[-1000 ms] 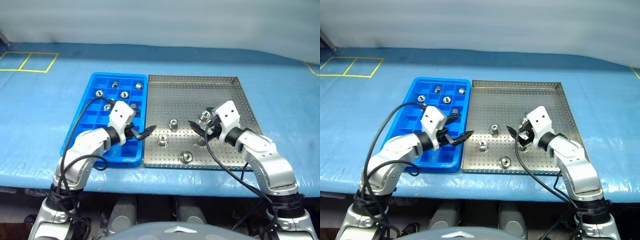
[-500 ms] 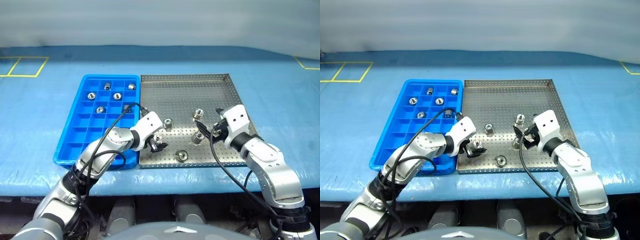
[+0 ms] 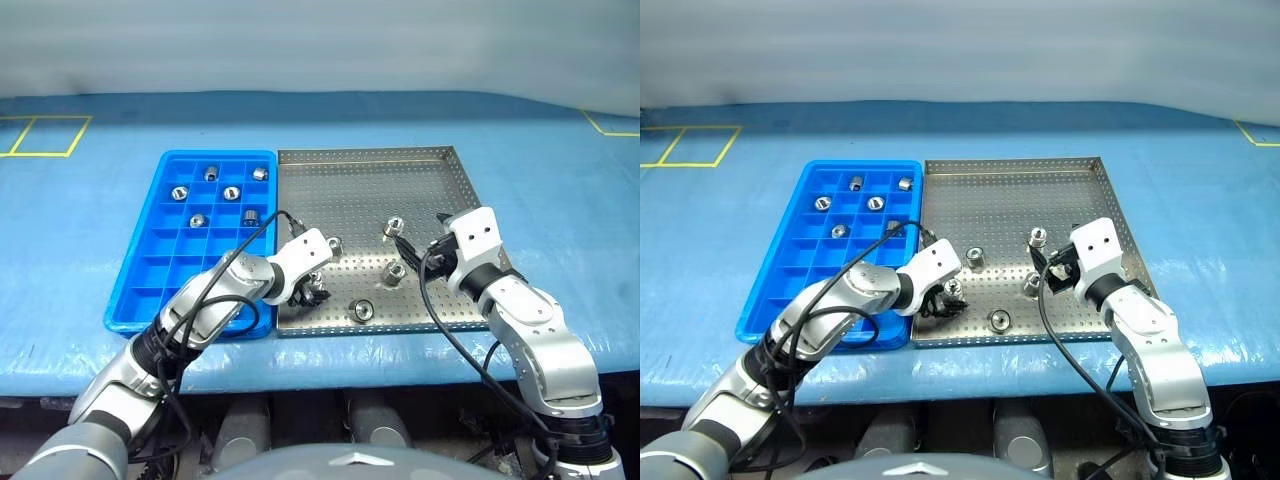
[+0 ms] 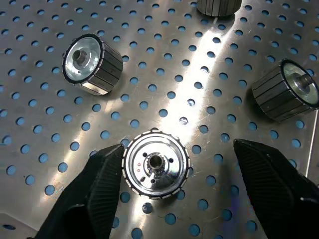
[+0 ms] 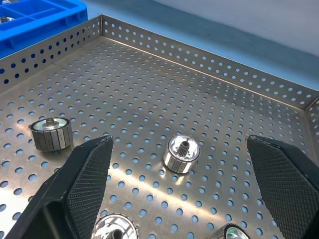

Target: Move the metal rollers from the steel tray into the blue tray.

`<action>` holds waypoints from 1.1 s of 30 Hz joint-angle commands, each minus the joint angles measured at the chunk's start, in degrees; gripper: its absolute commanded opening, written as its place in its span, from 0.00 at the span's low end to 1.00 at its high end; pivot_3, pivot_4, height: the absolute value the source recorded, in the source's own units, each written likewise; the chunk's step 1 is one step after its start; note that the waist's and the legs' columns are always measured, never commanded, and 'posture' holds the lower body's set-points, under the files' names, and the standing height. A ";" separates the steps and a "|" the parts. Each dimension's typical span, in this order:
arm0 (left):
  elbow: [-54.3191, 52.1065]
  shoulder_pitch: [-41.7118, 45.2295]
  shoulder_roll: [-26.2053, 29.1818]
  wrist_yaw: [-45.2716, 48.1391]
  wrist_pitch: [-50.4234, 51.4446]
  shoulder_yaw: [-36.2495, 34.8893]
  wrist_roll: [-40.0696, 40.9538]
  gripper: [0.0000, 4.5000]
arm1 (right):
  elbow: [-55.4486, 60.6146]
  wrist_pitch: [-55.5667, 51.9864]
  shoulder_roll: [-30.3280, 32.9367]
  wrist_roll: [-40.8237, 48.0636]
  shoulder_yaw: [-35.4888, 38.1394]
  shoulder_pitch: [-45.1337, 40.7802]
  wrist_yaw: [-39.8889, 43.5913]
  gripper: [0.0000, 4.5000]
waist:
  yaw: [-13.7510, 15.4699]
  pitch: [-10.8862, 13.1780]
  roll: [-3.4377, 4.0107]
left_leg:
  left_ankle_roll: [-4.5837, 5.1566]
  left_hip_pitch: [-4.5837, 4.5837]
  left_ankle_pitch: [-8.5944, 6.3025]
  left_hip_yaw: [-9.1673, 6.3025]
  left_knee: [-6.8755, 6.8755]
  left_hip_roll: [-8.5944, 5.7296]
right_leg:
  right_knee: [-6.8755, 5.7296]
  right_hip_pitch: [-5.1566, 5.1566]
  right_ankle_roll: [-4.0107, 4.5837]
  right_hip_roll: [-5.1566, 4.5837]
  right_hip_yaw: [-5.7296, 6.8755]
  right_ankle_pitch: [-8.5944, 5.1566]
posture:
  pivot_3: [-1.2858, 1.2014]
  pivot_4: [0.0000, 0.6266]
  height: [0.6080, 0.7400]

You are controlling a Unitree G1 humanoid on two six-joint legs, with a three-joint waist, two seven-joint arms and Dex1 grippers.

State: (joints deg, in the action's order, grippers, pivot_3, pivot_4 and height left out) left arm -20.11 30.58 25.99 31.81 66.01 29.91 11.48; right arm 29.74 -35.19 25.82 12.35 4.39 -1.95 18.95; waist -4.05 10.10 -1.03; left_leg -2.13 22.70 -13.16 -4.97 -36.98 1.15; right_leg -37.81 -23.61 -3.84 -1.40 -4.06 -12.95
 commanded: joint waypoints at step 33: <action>-14.29 -8.67 6.14 -9.24 -6.38 -30.01 2.26 0.36 | 7.72 1.60 1.09 9.49 -2.21 2.42 11.89 1.00 | 0.71 0.05 -0.02 | 0.02 0.01 -0.02 0.00 0.03 0.02 | 0.02 -0.01 -0.14 0.00 -0.01 0.08 | 0.53 0.24 1.00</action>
State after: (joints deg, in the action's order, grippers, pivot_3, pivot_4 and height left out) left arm -31.28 21.90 31.77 25.85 60.42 2.52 16.24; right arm 35.49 -34.31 26.74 20.76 2.51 0.75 30.05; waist -3.34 10.14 -1.04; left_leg -2.11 22.72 -13.18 -4.98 -36.97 1.17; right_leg -37.77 -23.60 -3.95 -1.39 -4.06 -12.89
